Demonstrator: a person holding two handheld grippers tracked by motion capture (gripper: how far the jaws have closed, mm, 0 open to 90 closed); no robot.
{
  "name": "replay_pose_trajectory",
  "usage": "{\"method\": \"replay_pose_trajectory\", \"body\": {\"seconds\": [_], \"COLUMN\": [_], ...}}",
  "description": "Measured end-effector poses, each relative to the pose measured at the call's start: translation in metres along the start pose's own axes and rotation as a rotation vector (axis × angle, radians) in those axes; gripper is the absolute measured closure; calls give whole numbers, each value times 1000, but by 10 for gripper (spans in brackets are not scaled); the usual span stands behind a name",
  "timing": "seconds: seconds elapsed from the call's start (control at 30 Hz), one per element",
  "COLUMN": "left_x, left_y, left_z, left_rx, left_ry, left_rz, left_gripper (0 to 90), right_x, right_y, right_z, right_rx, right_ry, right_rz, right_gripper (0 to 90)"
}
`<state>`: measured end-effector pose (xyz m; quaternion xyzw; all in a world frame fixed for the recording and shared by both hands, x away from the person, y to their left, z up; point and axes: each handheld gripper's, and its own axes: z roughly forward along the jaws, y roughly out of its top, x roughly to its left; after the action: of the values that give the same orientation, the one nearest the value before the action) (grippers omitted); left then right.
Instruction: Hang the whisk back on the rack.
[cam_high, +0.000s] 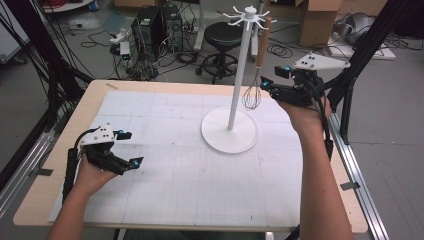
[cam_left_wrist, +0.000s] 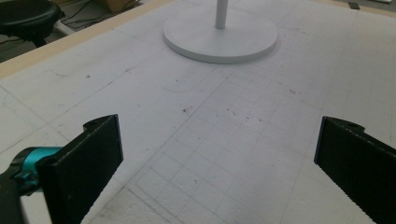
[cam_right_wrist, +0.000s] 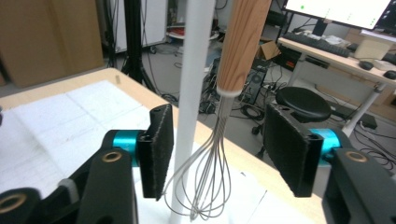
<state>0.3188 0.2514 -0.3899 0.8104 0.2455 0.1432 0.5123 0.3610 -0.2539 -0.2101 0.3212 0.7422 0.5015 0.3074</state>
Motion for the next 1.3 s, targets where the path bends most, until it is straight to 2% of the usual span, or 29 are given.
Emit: {"method": "replay_pose_trajectory", "body": {"seconds": [0.1, 0.23, 0.4, 0.57, 0.8, 0.87, 1.07, 1.3], "left_x": [0, 0, 0, 0, 1, 1, 2, 2], "left_y": [0, 0, 0, 0, 0, 0, 0, 1], "left_z": [1, 0, 0, 1, 2, 2, 1, 1], "left_rx": [2, 0, -4, -6, -10, -13, -24, -35], "left_ry": [0, 0, -4, -6, -13, -12, -19, -29], "left_rz": [1, 0, -6, -2, -11, -14, -17, -18], "left_gripper": [17, 17, 17, 17, 17, 17, 17, 17], "right_x": [2, 5, 13, 17, 26, 28, 36, 43], "right_y": [-6, -16, -29, -38, -53, -57, -70, -88], "right_z": [-4, -7, -8, -6, 0, 2, 4, 4], "right_rx": [-2, -15, -7, 4, 14, 17, 35, 37], "right_ry": [0, 34, 49, 62, 79, 99, 117, 118], "right_rz": [-3, 17, 9, 19, 27, 28, 32, 44], "right_gripper": [407, 394, 381, 368, 302, 292, 254, 213]}}
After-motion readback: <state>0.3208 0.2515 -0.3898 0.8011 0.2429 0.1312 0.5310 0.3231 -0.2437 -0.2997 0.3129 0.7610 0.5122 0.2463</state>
